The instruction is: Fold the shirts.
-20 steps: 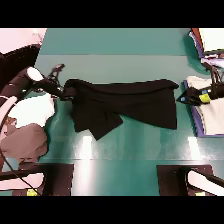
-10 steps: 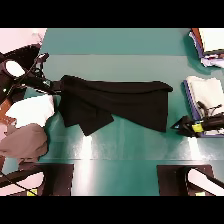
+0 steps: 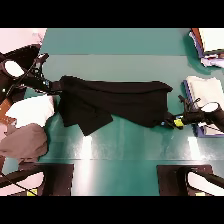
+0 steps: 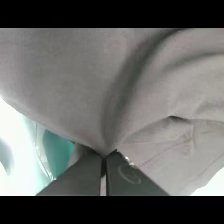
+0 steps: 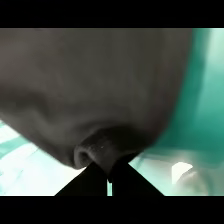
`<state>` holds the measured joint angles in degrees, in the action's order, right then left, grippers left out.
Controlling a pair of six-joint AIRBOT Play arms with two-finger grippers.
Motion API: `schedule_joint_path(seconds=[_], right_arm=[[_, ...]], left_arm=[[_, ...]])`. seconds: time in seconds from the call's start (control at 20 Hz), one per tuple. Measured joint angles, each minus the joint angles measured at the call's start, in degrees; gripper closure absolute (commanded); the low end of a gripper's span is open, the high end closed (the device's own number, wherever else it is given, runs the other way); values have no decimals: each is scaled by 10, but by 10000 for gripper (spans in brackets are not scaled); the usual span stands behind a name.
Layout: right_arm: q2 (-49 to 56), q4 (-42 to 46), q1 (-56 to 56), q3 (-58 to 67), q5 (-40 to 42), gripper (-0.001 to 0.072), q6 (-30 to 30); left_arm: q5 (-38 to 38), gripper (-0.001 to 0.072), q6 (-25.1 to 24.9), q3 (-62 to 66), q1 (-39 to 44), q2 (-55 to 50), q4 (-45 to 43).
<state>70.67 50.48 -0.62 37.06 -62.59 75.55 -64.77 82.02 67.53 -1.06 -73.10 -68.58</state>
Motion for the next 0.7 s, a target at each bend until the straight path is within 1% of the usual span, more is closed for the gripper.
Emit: schedule_joint_path(seconds=[0.15,0.3,0.5,0.7], right_arm=[[-29,5,-14,49,3,696,0],[-90,19,-2,131,-5,696,0],[-186,31,48,290,-17,696,0],[-258,33,118,438,-22,697,-3]], left_arm=[[-8,681,-2,8,-1,26,-1],[-18,681,-4,52,-1,84,-3],[-37,681,-2,180,-1,179,-4],[-53,681,24,342,-1,239,1]])
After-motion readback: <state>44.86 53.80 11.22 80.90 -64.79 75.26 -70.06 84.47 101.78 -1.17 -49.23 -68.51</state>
